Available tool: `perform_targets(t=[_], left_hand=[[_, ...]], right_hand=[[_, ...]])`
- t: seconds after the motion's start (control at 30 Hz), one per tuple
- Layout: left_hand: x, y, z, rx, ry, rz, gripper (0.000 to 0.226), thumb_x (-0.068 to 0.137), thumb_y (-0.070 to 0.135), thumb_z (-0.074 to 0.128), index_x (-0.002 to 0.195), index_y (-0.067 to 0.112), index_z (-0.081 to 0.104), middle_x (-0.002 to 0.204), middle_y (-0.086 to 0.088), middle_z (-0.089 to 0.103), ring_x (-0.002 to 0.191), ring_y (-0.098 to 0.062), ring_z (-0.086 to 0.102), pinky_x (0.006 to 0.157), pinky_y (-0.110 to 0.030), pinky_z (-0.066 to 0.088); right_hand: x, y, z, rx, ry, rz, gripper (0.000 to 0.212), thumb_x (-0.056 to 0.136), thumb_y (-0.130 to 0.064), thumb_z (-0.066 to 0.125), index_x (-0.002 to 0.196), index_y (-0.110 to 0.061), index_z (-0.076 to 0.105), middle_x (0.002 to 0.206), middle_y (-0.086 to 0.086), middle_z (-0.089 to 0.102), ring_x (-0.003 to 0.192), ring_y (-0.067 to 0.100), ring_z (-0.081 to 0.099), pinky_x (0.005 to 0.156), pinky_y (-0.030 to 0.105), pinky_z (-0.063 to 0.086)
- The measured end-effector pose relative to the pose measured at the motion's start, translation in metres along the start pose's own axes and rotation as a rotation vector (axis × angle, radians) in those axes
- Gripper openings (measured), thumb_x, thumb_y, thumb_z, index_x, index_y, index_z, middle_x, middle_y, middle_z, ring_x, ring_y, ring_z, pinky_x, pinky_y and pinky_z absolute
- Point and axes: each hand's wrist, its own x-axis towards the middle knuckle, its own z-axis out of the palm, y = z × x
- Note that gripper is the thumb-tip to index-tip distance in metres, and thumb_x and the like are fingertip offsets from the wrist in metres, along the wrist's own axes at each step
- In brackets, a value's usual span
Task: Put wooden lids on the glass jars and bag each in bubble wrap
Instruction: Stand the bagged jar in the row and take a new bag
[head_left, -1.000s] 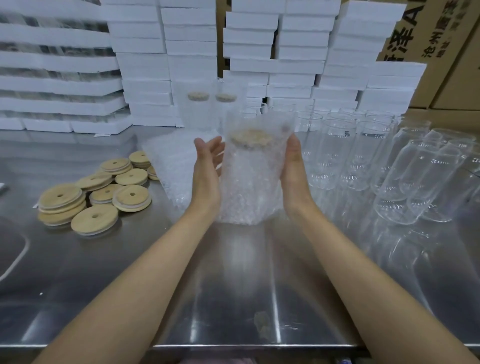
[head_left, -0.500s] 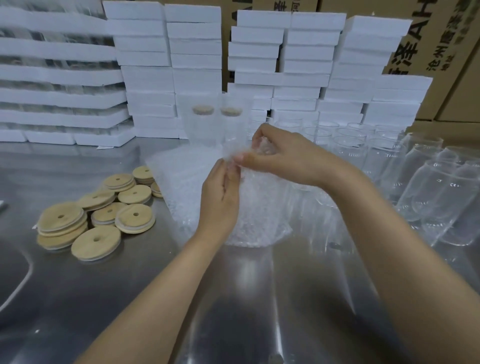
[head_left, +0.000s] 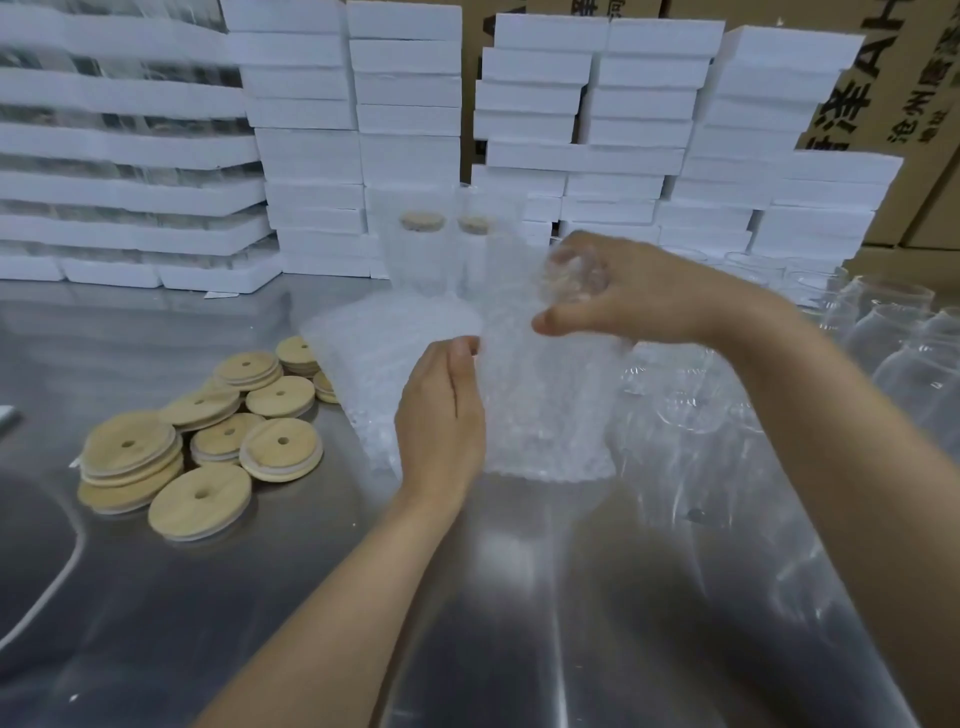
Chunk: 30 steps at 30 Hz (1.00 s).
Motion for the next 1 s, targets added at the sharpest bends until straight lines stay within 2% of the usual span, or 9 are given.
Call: perform_targets(t=[0.13, 0.23, 0.33, 0.43, 0.5, 0.63, 0.77, 0.87, 1.0], left_hand=[[0.007, -0.022, -0.006, 0.646, -0.250, 0.212, 0.039, 0.099, 0.039, 0.036, 0.122, 0.019, 0.059, 0.137, -0.001, 0.052, 0.129, -0.021, 0.042, 0.098, -0.031, 0.026], [0.003, -0.025, 0.002, 0.862, -0.413, 0.127, 0.074, 0.087, 0.069, 0.035, 0.147, 0.025, 0.032, 0.155, 0.000, 0.026, 0.143, -0.020, 0.017, 0.109, -0.034, 0.008], [0.000, -0.025, 0.011, 0.949, -0.434, 0.083, 0.100, 0.074, 0.083, 0.037, 0.152, 0.023, 0.014, 0.156, -0.006, 0.017, 0.144, -0.028, 0.011, 0.113, -0.042, 0.006], [0.002, -0.026, 0.014, 1.074, -0.421, 0.086, 0.099, 0.079, 0.075, 0.045, 0.151, 0.019, 0.007, 0.152, -0.011, 0.018, 0.139, -0.033, 0.018, 0.111, -0.045, 0.014], [0.005, -0.024, 0.012, 1.139, -0.412, 0.063, 0.089, 0.085, 0.059, 0.052, 0.149, 0.016, 0.007, 0.146, -0.014, 0.024, 0.131, -0.033, 0.029, 0.106, -0.044, 0.022], [0.009, -0.017, 0.009, 1.154, -0.350, 0.016, 0.065, 0.074, 0.003, 0.030, 0.138, 0.014, 0.024, 0.124, -0.010, 0.042, 0.107, -0.028, 0.043, 0.092, -0.040, 0.032], [0.008, -0.014, 0.009, 1.157, -0.267, 0.082, 0.050, 0.074, -0.001, 0.028, 0.120, 0.014, 0.041, 0.099, -0.004, 0.048, 0.087, -0.022, 0.045, 0.079, -0.035, 0.036], [0.006, -0.014, 0.008, 1.183, -0.206, 0.123, 0.034, 0.079, 0.008, 0.047, 0.112, 0.015, 0.051, 0.085, -0.001, 0.051, 0.072, -0.019, 0.040, 0.069, -0.032, 0.036], [0.007, -0.012, 0.010, 1.189, -0.193, 0.120, 0.033, 0.078, 0.011, 0.050, 0.110, 0.017, 0.055, 0.081, 0.001, 0.052, 0.068, -0.019, 0.039, 0.067, -0.032, 0.037]], right_hand=[[0.012, -0.004, -0.045, 0.005, 0.138, -0.050, 0.057, 0.073, -0.056, 0.073, 0.119, -0.033, 0.050, 0.099, -0.008, 0.064, 0.086, 0.009, 0.066, 0.054, 0.027, 0.055], [0.032, -0.015, -0.081, 0.040, 0.316, -0.094, 0.058, 0.076, -0.053, 0.073, 0.121, -0.023, 0.052, 0.110, 0.002, 0.066, 0.088, 0.015, 0.066, 0.058, 0.030, 0.054], [0.062, -0.029, -0.093, 0.085, 0.461, -0.131, 0.057, 0.075, -0.056, 0.068, 0.119, -0.019, 0.062, 0.107, -0.001, 0.067, 0.080, 0.005, 0.061, 0.058, 0.021, 0.051], [0.104, -0.048, -0.079, 0.084, 0.489, -0.135, 0.036, 0.079, -0.054, 0.066, 0.100, -0.026, 0.061, 0.087, -0.015, 0.060, 0.062, -0.008, 0.055, 0.048, 0.013, 0.047], [0.134, -0.058, -0.062, 0.038, 0.477, -0.155, 0.039, 0.079, -0.051, 0.068, 0.106, -0.026, 0.053, 0.090, -0.017, 0.057, 0.066, -0.003, 0.057, 0.044, 0.015, 0.047], [0.188, -0.059, -0.018, -0.144, 0.374, -0.140, 0.065, 0.074, -0.052, 0.067, 0.127, -0.020, 0.049, 0.120, 0.000, 0.058, 0.100, 0.021, 0.062, 0.077, 0.038, 0.056], [0.219, -0.044, 0.020, -0.290, 0.280, -0.087, 0.064, 0.075, -0.054, 0.064, 0.126, -0.020, 0.048, 0.119, 0.002, 0.057, 0.101, 0.024, 0.055, 0.077, 0.032, 0.038], [0.234, -0.028, 0.039, -0.344, 0.235, -0.068, 0.062, 0.077, -0.051, 0.064, 0.126, -0.018, 0.048, 0.117, 0.003, 0.055, 0.094, 0.023, 0.049, 0.075, 0.032, 0.037], [0.249, -0.015, 0.059, -0.359, 0.191, -0.054, 0.064, 0.080, -0.051, 0.063, 0.131, -0.017, 0.045, 0.120, 0.006, 0.052, 0.096, 0.025, 0.050, 0.075, 0.035, 0.037]])
